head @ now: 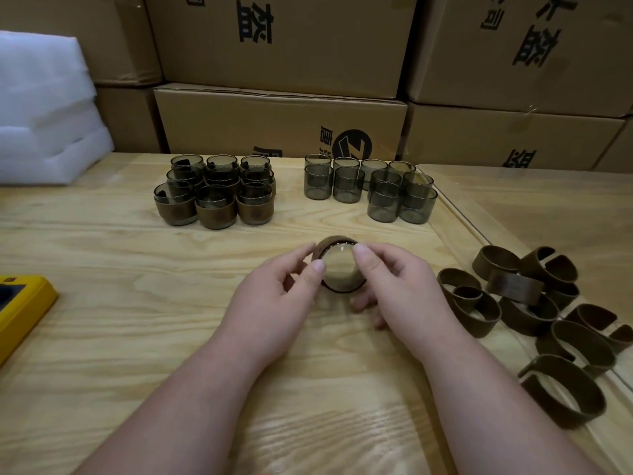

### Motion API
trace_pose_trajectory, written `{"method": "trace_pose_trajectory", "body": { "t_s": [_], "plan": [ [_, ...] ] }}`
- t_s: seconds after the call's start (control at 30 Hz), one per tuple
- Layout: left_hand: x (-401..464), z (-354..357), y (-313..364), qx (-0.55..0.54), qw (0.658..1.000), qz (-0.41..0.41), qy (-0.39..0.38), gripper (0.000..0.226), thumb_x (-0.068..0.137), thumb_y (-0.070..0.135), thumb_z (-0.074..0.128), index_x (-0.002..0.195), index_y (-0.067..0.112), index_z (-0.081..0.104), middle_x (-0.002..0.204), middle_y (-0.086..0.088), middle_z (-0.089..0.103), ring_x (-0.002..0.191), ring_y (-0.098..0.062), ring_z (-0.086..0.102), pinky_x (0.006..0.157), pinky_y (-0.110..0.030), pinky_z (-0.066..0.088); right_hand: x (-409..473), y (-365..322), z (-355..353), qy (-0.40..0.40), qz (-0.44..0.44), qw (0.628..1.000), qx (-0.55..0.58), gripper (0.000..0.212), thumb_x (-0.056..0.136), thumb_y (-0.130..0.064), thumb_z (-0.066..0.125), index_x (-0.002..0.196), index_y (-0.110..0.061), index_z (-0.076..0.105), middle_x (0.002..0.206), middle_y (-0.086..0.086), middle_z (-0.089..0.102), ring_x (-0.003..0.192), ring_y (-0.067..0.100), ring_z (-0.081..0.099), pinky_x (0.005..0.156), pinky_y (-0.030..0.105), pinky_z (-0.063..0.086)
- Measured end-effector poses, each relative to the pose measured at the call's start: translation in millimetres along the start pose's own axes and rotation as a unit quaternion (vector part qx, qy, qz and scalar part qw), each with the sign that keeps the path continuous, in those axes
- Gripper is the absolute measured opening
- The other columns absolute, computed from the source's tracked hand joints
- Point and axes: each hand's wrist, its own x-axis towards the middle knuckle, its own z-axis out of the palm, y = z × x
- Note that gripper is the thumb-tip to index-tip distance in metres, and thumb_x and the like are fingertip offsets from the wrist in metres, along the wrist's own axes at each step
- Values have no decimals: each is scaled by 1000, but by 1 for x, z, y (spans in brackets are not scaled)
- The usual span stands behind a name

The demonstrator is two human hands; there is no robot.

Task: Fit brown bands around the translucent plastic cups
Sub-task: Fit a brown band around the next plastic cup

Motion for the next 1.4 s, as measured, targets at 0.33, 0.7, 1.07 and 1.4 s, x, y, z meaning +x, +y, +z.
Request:
{"method": "trace_pose_trajectory", "body": {
  "t_s": [0.33,0.7,1.07,1.4],
  "plan": [
    [7,4,-11,-12,1000,3,18,66,93,16,69,149,43,47,127,21,66,110,4,63,104,-32,52,4,3,8,-34,-58,997,45,58,84,-16,84,128,-37,53,121,-19,64,100,-8,68,77,8,52],
    [12,-2,-19,3,998,-17,57,82,75,40,89,142,50,44,119,28,62,112,11,59,94,-13,45,8,8,25,-65,-83,992,-70,55,92,-18,71,136,-46,53,112,-32,67,106,-17,61,87,5,47],
    [34,-70,-57,18,938,-159,307,72,81,41,83,142,26,48,128,10,66,118,-15,63,89,-25,39,12,11,23,-59,-68,992,-85,38,95,-18,70,128,-36,63,110,-21,71,103,-15,61,89,10,46],
    [65,-88,-69,159,887,-224,371,80,86,61,68,153,28,40,150,-8,46,141,-32,37,116,-47,30,17,16,27,-58,-97,992,-63,23,92,-13,72,105,-32,72,99,-24,75,94,-14,64,77,-1,44]
  ]
}}
